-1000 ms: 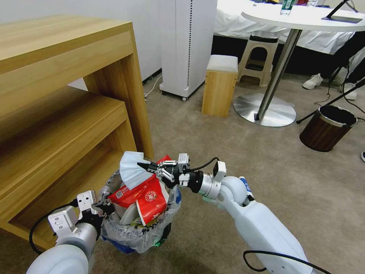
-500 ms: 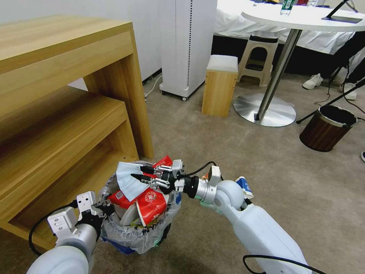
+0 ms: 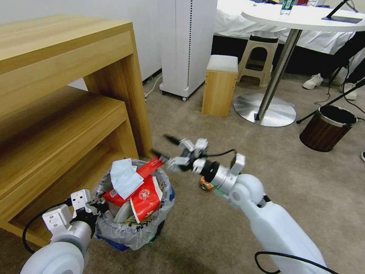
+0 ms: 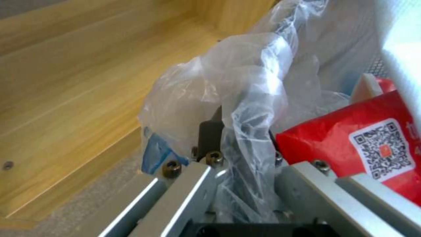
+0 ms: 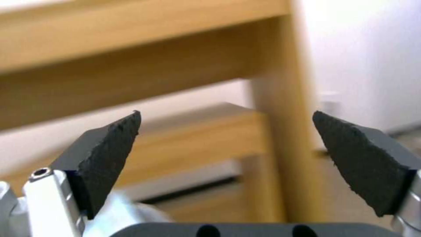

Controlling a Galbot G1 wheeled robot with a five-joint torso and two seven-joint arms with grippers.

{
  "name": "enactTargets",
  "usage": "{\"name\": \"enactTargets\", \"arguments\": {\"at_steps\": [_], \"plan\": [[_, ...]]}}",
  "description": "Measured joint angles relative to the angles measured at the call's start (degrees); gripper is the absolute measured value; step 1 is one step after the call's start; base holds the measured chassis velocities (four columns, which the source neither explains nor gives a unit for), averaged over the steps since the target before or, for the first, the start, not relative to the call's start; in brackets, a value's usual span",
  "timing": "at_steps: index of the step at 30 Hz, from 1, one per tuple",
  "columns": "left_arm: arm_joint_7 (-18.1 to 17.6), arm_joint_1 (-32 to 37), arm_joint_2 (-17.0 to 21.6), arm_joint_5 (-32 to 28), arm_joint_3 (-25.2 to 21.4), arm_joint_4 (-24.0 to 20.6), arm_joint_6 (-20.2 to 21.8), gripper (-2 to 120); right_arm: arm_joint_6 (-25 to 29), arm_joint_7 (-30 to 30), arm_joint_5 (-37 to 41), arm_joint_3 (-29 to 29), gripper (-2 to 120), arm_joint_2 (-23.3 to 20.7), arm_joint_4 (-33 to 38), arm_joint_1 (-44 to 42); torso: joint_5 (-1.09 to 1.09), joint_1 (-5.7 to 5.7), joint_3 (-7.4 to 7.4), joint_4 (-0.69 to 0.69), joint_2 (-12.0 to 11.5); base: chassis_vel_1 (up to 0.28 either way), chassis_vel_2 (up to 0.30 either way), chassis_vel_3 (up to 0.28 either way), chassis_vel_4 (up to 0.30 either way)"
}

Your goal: Pick up the trash bin and place the garbage on the floor into it.

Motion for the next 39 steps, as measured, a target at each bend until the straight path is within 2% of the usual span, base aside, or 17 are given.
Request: {"name": "enactTargets", "arguments": {"at_steps": [7,9,10,12,17,25,35,39], "plan": [[-0.47,-0.21,0.20,0.88,-0.37,1.74,-0.82,0,0.53,5.60,-9.52,10.92,100,-2.06,0.98,-7.13,0.01,0.00,0.00,-0.01,0.00,0.000,0.000,0.000,0.000],[-0.46,-0.09,0.28,1.07,-0.34,2.04,-0.91,0,3.31,5.84,-13.61,16.06,100,-1.91,0.91,-10.35,0.01,0.00,0.00,-0.01,0.00,0.000,0.000,0.000,0.000],[-0.46,-0.09,0.28,1.07,-0.34,2.04,-0.91,0,3.31,5.84,-13.61,16.06,100,-1.91,0.91,-10.35,0.01,0.00,0.00,-0.01,0.00,0.000,0.000,0.000,0.000],[-0.45,-0.10,0.35,1.69,-0.01,2.37,-0.95,0,7.15,5.22,-17.30,22.33,100,-0.81,0.92,-14.58,0.03,0.00,0.00,-0.01,0.00,0.000,0.000,0.000,0.000],[-0.30,-0.21,0.69,1.96,0.13,2.50,-1.17,0,10.64,5.90,-18.03,29.29,100,1.17,2.75,-21.26,0.00,0.00,-0.01,-0.02,0.00,0.000,0.000,0.000,0.000],[0.90,0.40,0.94,2.11,-0.41,2.06,-1.80,0,13.74,10.41,-20.07,32.84,100,4.50,4.61,-27.04,0.00,0.00,-0.01,-0.01,0.00,0.000,0.000,0.000,0.000],[1.81,1.14,0.61,2.58,-0.43,1.07,-2.45,0,14.21,10.60,-21.95,31.54,100,6.40,6.47,-27.97,0.00,0.00,-0.01,0.00,0.00,0.000,0.000,0.000,0.000],[2.06,1.38,0.47,2.80,-0.50,0.94,-2.66,0,14.46,12.55,-22.36,30.13,100,6.66,6.85,-28.42,0.00,0.00,0.00,0.01,0.00,0.000,0.000,0.000,0.000]]}}
